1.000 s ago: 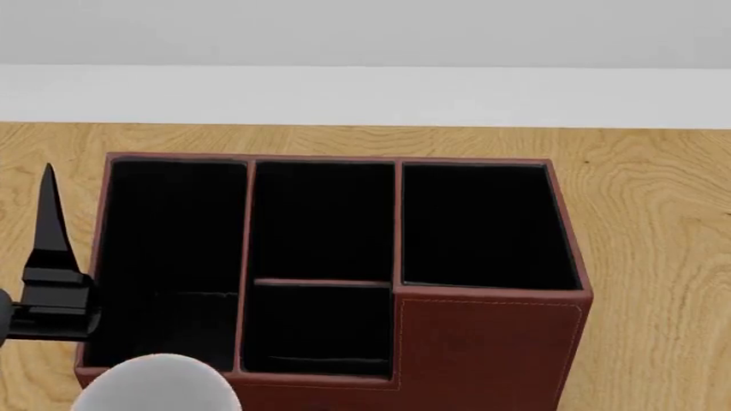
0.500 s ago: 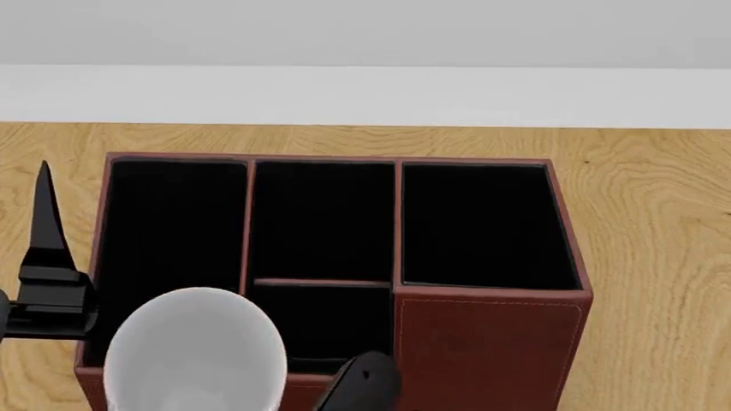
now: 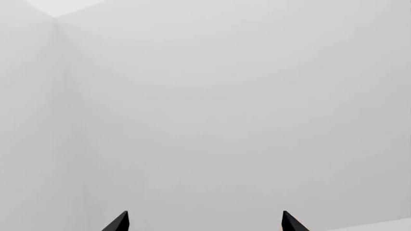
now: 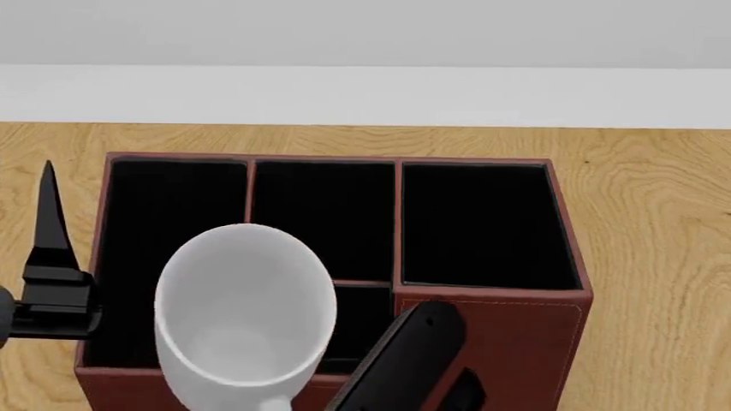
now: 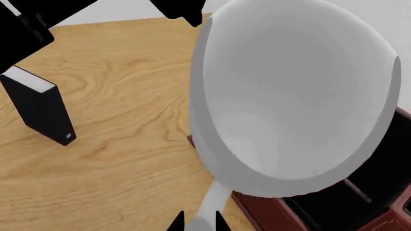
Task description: Pick up the white mug and place it to the right of the caddy.
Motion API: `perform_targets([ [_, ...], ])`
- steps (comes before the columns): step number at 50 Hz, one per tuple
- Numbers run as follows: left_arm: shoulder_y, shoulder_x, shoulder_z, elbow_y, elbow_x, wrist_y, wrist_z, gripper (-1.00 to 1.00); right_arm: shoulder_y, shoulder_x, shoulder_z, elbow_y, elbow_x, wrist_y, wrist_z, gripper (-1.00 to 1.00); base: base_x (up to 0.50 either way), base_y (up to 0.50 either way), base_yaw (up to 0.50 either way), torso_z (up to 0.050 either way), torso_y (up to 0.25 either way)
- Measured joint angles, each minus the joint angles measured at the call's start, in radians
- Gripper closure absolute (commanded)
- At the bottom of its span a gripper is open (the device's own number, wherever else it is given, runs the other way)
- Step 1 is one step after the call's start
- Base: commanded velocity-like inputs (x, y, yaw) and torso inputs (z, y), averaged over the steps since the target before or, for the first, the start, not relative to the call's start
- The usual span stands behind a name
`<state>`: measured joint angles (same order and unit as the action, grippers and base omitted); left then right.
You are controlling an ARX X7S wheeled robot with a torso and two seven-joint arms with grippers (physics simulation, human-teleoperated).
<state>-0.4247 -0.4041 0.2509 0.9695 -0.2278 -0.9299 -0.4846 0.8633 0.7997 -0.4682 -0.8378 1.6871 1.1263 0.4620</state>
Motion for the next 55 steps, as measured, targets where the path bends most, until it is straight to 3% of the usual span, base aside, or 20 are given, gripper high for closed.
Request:
perform_targets([
  [55,0.0,-0.011,-0.009,-0.006,-0.033,0.012,-0.012,-1.0,0.171,0.084,0.085,0.167,-0.014,-0.031,-0.012,1.0,0.0,0.0,0.0,0.0,0.001],
])
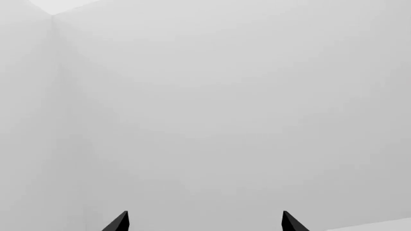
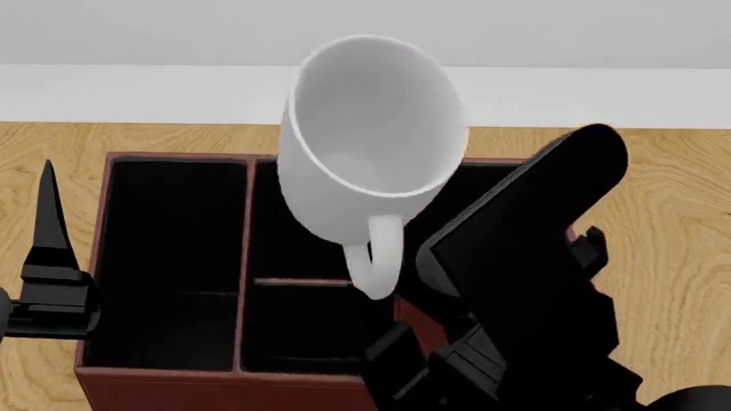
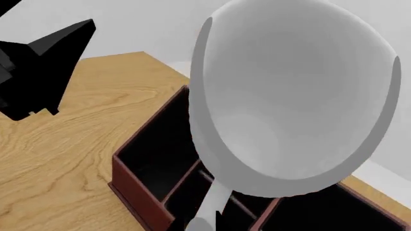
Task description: Pick up the white mug and place it to the right of the caddy.
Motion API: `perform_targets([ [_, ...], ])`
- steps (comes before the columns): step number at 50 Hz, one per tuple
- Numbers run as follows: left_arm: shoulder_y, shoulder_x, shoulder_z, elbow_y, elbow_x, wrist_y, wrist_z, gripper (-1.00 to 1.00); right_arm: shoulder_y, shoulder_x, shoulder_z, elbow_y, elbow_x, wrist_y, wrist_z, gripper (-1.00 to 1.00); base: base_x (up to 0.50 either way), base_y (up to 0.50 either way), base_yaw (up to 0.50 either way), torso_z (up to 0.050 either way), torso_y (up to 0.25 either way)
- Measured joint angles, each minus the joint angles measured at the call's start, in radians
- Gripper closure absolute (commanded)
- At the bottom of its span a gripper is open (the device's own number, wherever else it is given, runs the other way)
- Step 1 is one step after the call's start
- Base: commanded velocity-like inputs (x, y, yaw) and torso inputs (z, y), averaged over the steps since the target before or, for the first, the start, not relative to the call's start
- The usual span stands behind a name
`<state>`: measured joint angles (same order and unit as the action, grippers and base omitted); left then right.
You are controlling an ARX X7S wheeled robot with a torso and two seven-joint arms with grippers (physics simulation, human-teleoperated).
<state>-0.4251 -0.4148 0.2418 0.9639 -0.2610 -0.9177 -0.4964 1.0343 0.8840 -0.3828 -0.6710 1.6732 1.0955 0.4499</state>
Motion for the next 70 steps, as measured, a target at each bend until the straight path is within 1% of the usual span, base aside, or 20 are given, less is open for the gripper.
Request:
perform_targets([
  [38,0.002,-0.011,0.001,-0.018,-0.01,0.03,-0.008,-1.0,0.104,0.076,-0.005,0.093,-0.016,0.049,0.065,1.0,0.0,0.0,0.0,0.0,0.0],
  [59,0.006,-0.018,0.0,-0.026,-0.015,0.048,-0.011,-1.0,0.11,0.121,-0.017,0.127,-0.073,0.068,0.064,1.0,0.0,0.0,0.0,0.0,0.0],
  [70,0.009,-0.022,0.001,-0.032,-0.017,0.056,-0.013,-1.0,0.1,0.127,-0.033,0.152,-0.128,0.066,0.047,1.0,0.0,0.0,0.0,0.0,0.001],
])
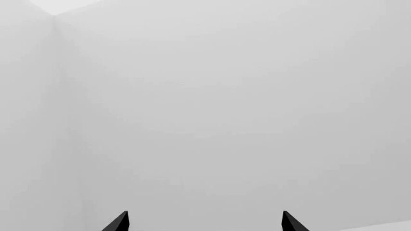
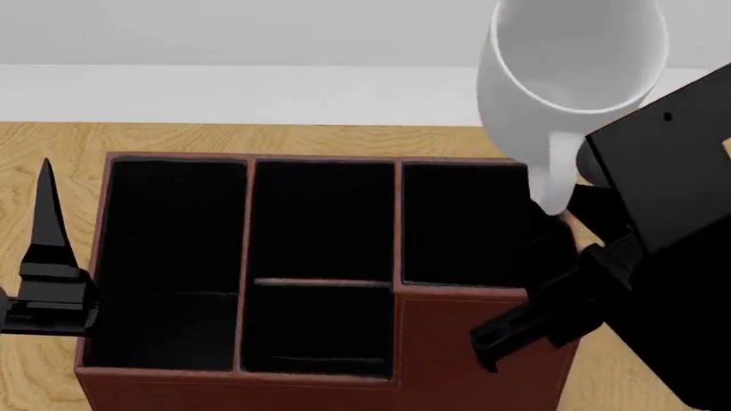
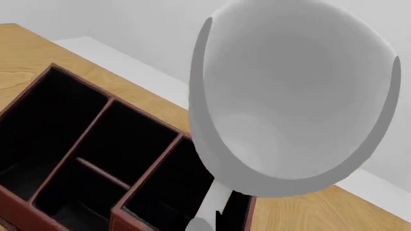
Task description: Pick up the white mug and place it to the right of the caddy.
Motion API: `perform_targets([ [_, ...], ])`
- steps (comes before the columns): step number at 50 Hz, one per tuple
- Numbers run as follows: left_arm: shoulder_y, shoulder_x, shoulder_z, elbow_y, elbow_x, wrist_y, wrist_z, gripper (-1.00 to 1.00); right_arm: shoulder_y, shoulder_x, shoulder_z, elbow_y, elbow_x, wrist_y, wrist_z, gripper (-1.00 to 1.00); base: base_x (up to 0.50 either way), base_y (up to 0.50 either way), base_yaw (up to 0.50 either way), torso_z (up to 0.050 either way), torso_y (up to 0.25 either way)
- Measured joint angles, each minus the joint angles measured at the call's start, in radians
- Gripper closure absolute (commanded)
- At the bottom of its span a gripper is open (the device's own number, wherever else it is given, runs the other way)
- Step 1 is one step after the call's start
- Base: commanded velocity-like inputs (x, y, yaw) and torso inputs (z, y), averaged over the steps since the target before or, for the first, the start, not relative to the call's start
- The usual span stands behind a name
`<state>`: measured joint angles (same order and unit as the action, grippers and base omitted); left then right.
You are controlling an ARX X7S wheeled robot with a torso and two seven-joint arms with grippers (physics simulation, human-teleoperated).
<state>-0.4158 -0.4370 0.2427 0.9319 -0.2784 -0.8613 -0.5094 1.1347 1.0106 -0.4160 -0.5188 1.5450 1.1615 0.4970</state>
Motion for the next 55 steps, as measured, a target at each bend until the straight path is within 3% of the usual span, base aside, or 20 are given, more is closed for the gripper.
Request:
perform_targets([
  [55,0.019,-0.02,-0.002,-0.057,-0.004,0.072,0.003,-1.0,-0.051,-0.011,-0.116,0.168,-0.293,-0.045,-0.073,1.0,0.0,0.0,0.0,0.0,0.001],
])
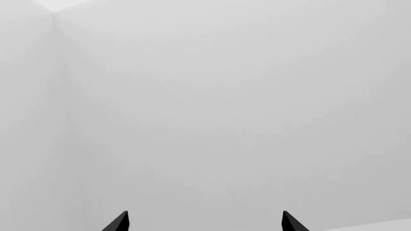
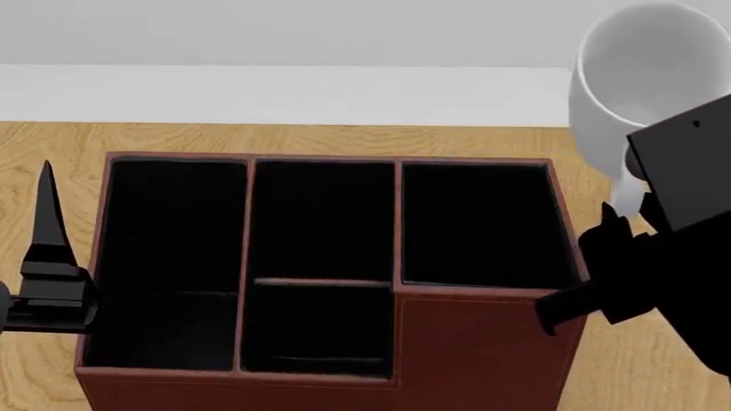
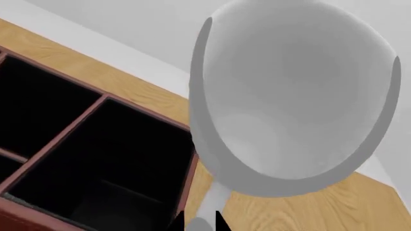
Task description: Pick up the white mug and place it to the right of the caddy.
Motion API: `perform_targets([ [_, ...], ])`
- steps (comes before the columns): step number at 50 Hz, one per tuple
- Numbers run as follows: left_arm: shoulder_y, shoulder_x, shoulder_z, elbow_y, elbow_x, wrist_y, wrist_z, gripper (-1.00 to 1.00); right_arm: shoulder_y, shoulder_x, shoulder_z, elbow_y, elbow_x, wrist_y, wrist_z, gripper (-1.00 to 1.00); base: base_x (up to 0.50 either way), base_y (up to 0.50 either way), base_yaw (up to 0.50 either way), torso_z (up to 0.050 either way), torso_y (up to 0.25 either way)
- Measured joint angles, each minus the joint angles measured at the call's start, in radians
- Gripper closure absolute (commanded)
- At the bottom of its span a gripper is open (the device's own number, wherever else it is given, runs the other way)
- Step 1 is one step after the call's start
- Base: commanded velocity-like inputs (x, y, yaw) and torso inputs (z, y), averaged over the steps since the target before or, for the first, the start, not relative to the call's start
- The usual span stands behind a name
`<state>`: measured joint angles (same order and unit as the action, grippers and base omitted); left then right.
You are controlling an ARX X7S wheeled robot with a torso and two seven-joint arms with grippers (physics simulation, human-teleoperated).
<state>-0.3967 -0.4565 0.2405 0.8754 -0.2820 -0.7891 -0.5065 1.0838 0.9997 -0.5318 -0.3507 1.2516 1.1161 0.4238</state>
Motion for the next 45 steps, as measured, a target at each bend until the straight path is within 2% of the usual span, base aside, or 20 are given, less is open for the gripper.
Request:
perform_targets([
  [45,-0.006,-0.006,0.013,0.001,-0.005,0.001,-0.012,-1.0,-0.13,0.029,-0.044,0.082,-0.095,-0.1,-0.037,1.0,0.0,0.0,0.0,0.0,0.0],
])
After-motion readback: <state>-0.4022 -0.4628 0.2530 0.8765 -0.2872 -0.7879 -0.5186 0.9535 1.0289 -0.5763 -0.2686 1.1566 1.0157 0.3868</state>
